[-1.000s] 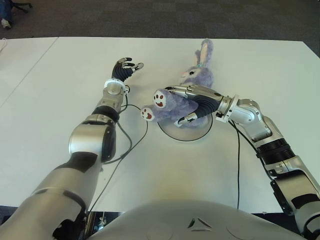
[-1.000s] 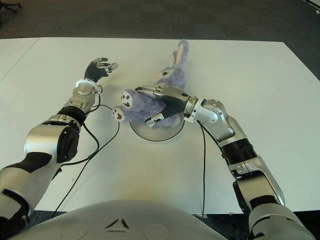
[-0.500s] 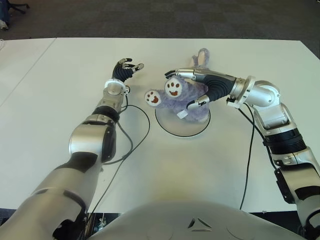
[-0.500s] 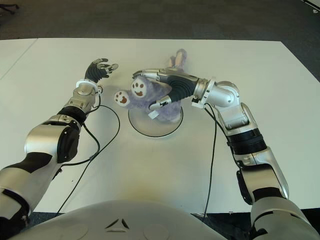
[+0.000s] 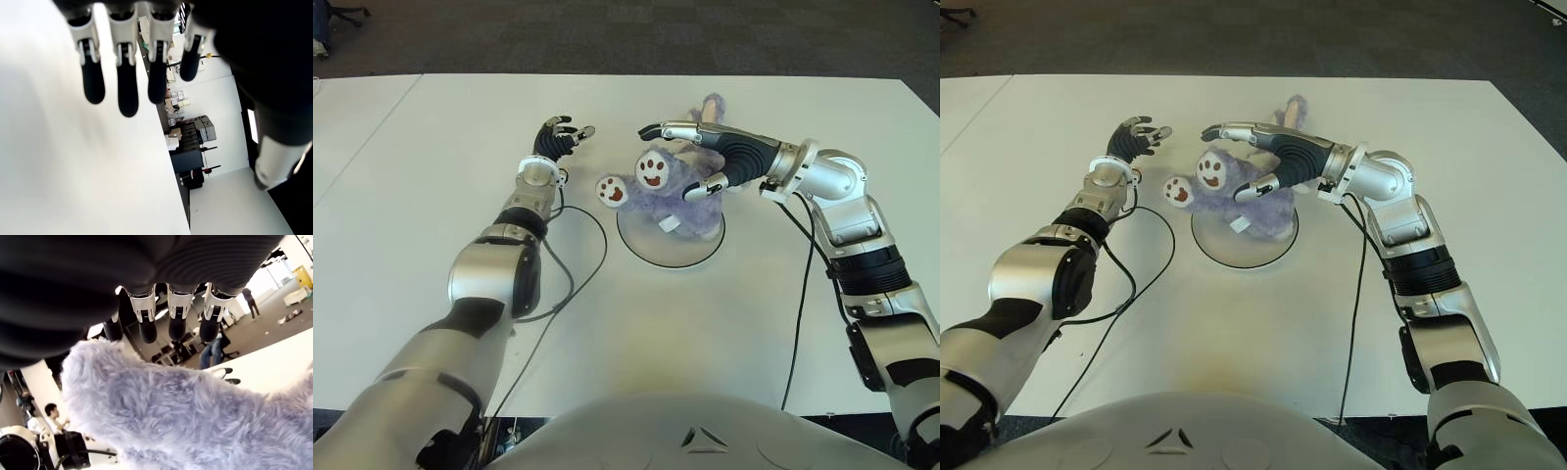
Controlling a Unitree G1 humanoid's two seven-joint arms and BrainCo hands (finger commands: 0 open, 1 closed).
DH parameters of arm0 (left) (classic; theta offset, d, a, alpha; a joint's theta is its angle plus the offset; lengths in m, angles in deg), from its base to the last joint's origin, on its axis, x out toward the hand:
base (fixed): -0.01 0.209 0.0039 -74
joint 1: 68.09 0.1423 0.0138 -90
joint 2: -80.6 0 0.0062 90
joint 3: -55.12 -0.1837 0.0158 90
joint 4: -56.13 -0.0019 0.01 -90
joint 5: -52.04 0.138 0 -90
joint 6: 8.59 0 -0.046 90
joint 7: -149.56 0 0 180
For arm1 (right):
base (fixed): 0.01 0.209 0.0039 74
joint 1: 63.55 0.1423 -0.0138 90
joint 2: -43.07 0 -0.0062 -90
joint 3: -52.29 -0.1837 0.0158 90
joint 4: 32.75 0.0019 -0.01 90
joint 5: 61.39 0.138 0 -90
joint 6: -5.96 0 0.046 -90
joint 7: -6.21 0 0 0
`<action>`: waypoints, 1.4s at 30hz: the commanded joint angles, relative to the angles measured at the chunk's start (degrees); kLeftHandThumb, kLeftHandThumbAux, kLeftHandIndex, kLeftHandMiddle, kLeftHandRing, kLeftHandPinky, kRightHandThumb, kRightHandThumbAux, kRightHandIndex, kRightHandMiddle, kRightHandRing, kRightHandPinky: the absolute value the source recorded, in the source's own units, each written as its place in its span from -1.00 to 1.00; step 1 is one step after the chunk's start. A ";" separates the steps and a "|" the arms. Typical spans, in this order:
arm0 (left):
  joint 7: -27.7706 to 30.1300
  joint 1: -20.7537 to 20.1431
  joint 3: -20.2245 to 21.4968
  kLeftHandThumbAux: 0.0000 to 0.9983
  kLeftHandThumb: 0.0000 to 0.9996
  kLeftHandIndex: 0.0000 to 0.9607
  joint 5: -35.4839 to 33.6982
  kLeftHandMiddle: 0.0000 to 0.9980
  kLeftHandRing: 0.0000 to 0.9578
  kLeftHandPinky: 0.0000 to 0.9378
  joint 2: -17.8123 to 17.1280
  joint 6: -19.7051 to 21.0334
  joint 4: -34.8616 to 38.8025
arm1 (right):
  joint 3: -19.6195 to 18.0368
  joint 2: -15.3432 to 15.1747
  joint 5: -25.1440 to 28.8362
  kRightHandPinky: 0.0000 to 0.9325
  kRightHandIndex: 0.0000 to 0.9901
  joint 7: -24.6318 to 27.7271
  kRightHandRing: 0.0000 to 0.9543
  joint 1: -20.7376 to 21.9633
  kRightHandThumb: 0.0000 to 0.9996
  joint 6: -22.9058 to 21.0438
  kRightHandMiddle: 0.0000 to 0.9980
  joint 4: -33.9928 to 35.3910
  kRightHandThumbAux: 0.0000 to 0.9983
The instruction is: Put the doll into the plate.
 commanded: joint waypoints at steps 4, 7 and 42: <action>-0.84 0.67 -0.38 0.26 -1.00 -0.61 0.32 -0.45 -0.25 -0.16 0.37 0.65 -0.37 | -0.78 1.35 0.44 -1.00 -1.00 -0.34 -1.00 -0.34 -0.75 0.23 -1.00 -1.89 -0.33; -0.77 0.62 -0.34 0.26 -1.00 -0.61 0.27 -0.45 -0.25 -0.16 0.36 0.64 -0.38 | -0.93 1.57 0.38 -1.00 -1.00 -0.31 -1.00 -0.04 -0.75 0.48 -1.00 -2.37 -0.33; 0.65 0.86 -0.62 0.25 -1.00 -0.64 0.46 -0.42 -0.27 -0.17 0.30 0.02 -0.49 | -18.10 0.15 8.51 -1.00 -1.00 -5.57 -1.00 29.49 -0.89 2.75 -1.00 -40.87 -0.32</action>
